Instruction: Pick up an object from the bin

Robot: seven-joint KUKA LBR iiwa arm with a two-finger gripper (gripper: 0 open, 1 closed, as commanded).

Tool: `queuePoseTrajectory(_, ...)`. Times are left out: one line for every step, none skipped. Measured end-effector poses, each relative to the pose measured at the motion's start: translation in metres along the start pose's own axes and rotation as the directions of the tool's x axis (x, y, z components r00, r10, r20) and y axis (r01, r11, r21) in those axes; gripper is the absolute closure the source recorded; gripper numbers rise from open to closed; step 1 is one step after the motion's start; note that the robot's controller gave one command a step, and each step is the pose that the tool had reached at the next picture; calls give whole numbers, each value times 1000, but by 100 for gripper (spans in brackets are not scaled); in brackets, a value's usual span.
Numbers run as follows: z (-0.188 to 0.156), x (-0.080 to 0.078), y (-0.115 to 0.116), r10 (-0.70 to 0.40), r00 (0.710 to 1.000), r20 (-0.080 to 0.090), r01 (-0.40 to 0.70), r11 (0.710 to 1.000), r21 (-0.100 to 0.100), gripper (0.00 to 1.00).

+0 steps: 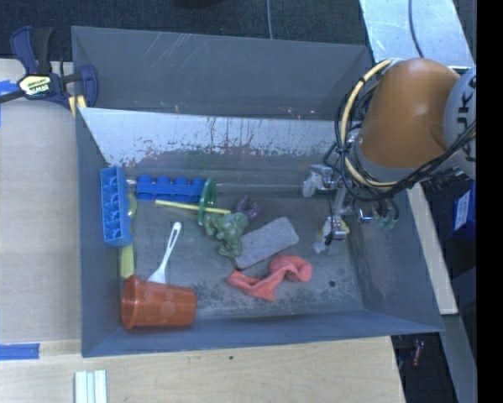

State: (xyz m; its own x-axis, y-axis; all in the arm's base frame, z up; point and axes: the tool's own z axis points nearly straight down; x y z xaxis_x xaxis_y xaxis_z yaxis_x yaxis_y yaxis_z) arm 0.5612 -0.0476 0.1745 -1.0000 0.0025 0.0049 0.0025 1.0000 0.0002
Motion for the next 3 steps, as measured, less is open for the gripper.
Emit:
queuePoseTrajectory(-5,-2,0,-2,1000,9,2,1000,1,0)
queuePoseTrajectory(60,-6,31,-160,987,10,160,987,2,0)
queuePoseTrajectory(68,-8,56,-432,902,16,432,902,10,0)
